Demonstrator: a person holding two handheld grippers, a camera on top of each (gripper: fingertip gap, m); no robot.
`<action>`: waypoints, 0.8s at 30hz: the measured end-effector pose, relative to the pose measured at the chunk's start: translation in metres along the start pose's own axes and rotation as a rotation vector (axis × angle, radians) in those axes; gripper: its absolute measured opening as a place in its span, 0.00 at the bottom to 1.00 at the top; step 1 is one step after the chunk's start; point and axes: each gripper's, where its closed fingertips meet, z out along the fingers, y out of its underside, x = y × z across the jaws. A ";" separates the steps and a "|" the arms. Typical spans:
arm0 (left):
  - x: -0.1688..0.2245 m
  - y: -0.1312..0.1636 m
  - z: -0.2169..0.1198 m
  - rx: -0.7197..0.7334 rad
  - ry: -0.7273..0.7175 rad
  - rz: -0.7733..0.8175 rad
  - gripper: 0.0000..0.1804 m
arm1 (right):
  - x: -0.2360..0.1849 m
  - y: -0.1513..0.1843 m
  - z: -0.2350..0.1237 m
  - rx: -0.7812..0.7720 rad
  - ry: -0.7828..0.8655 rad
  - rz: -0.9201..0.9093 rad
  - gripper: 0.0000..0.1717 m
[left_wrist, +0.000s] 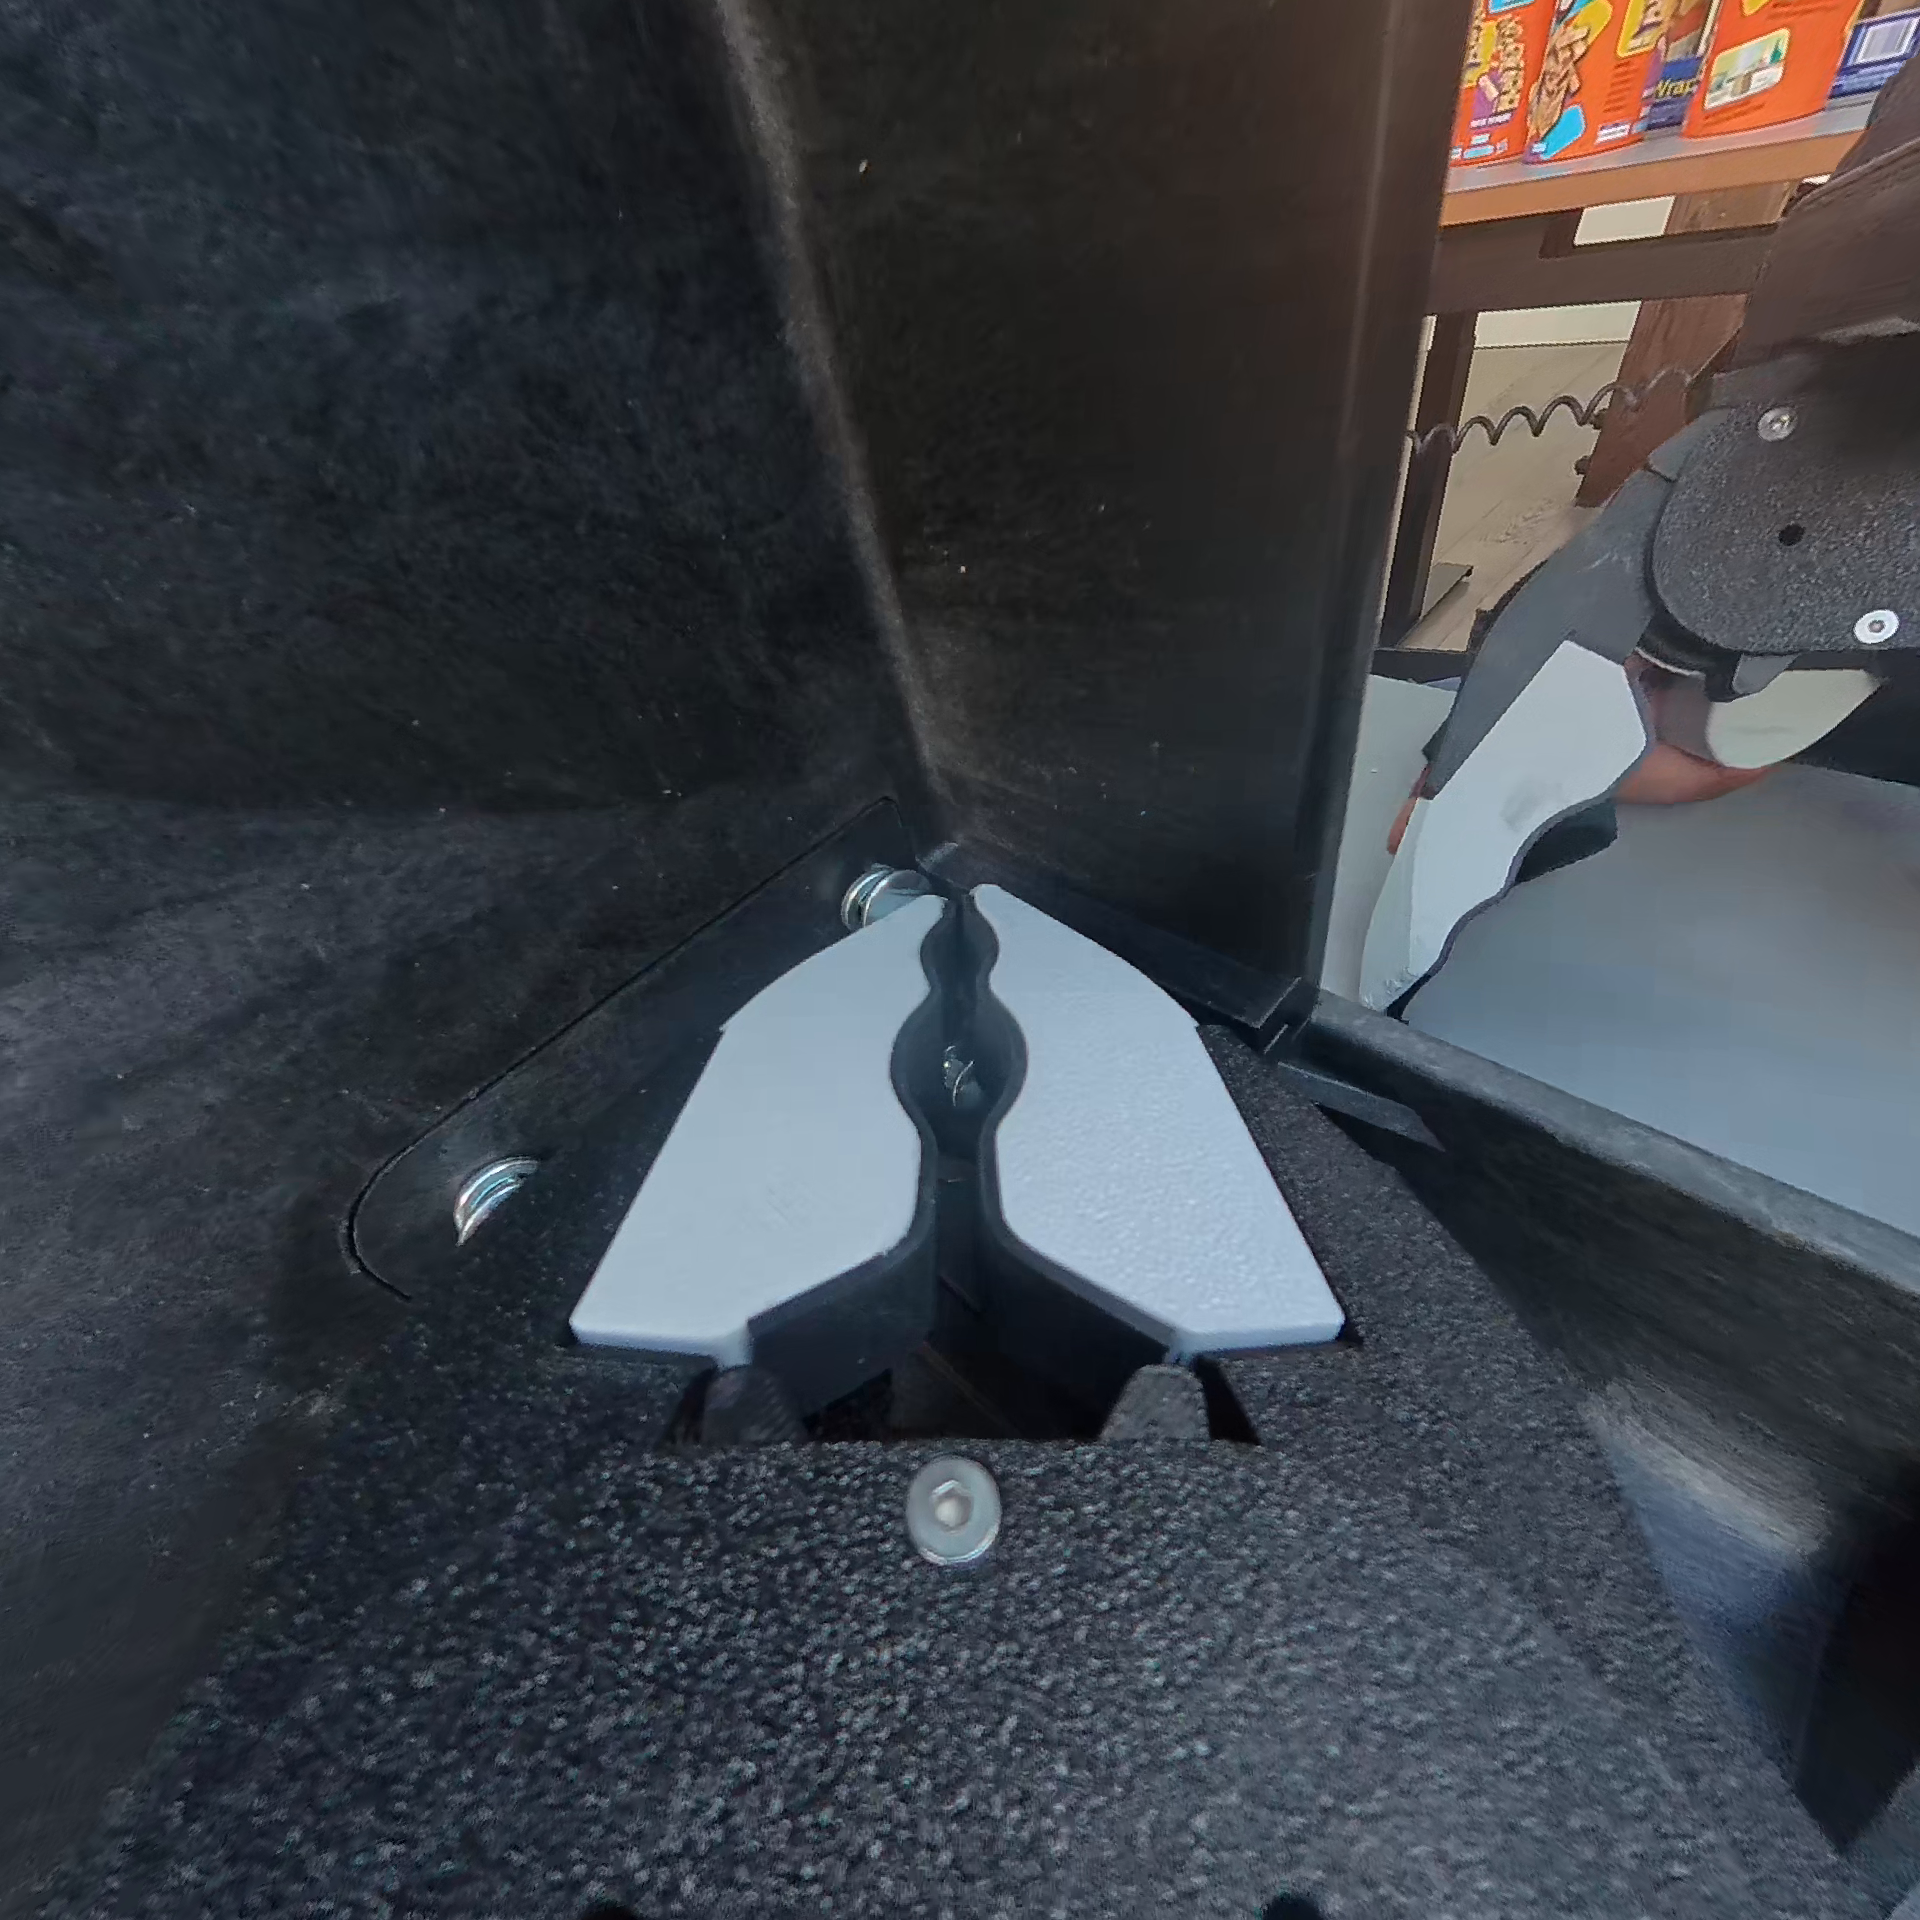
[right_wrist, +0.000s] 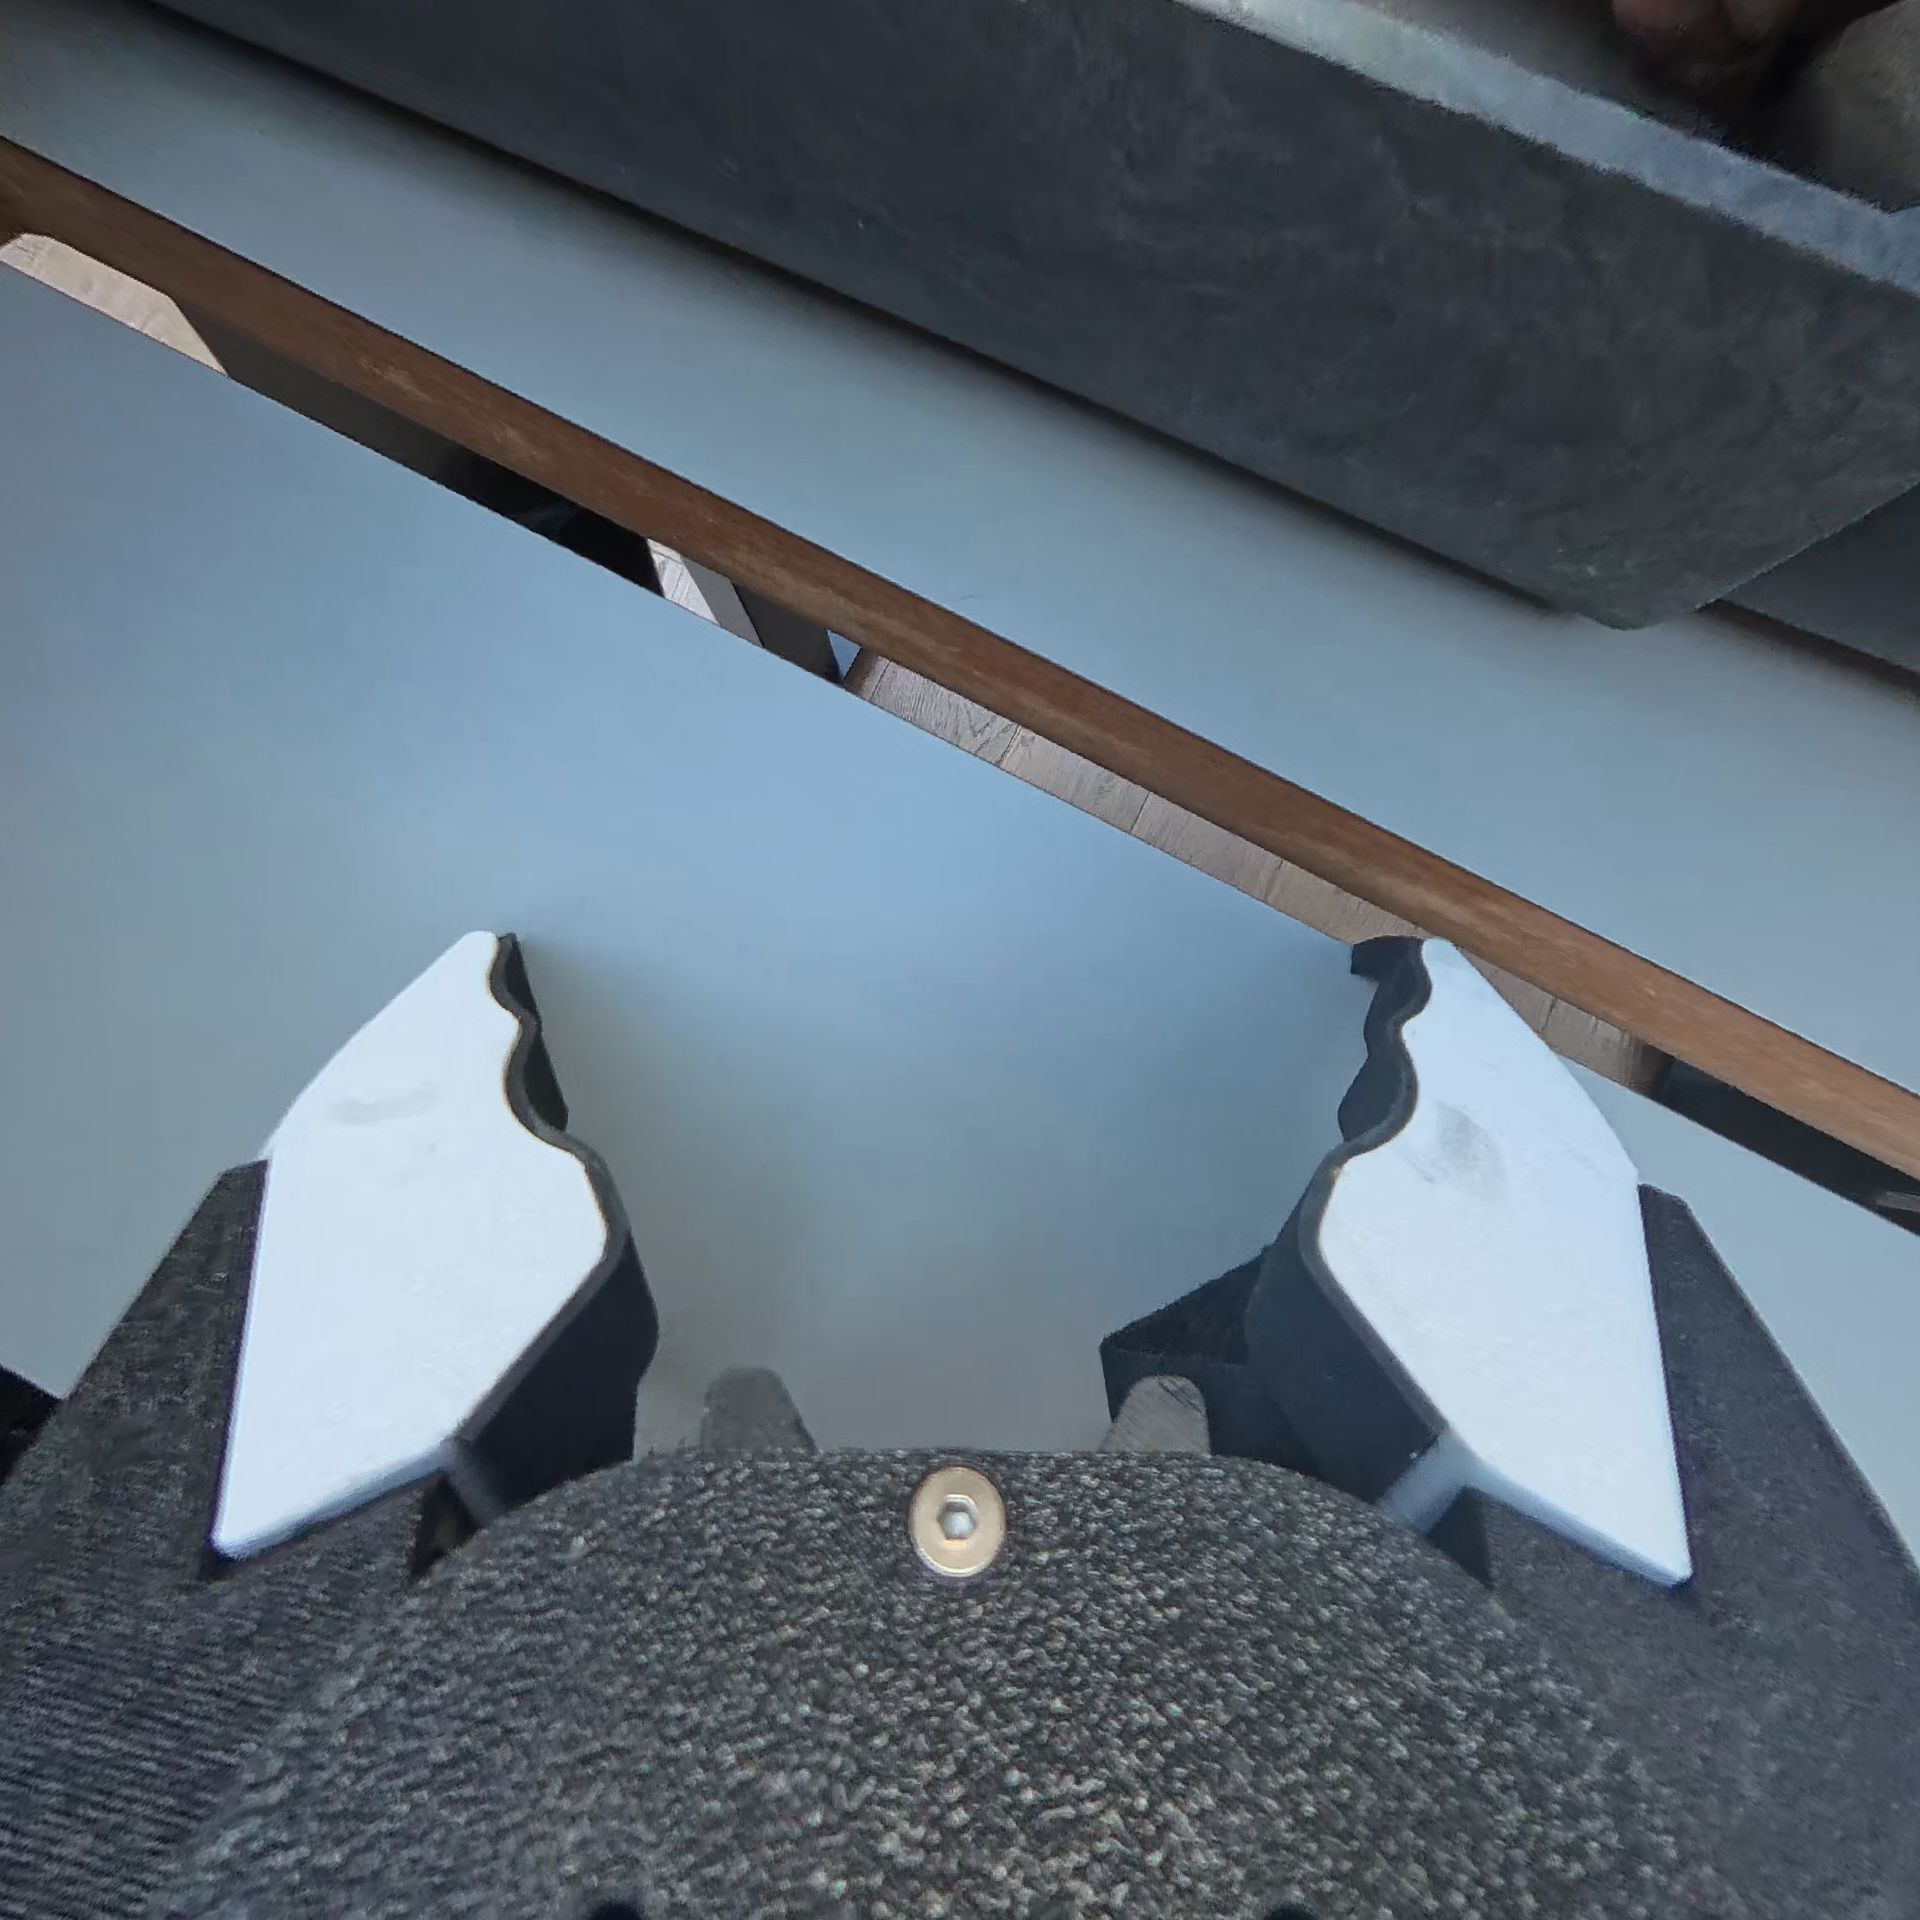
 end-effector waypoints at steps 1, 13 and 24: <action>0.000 0.000 0.000 0.000 0.001 0.000 0.00 | 0.000 0.000 0.001 -0.007 -0.008 0.000 0.85; 0.000 0.001 0.000 -0.004 0.007 -0.004 0.00 | 0.009 -0.006 0.012 -0.058 0.011 0.114 0.85; -0.001 0.001 0.000 -0.004 0.009 -0.005 0.00 | 0.004 -0.040 -0.039 0.183 0.031 -0.007 0.82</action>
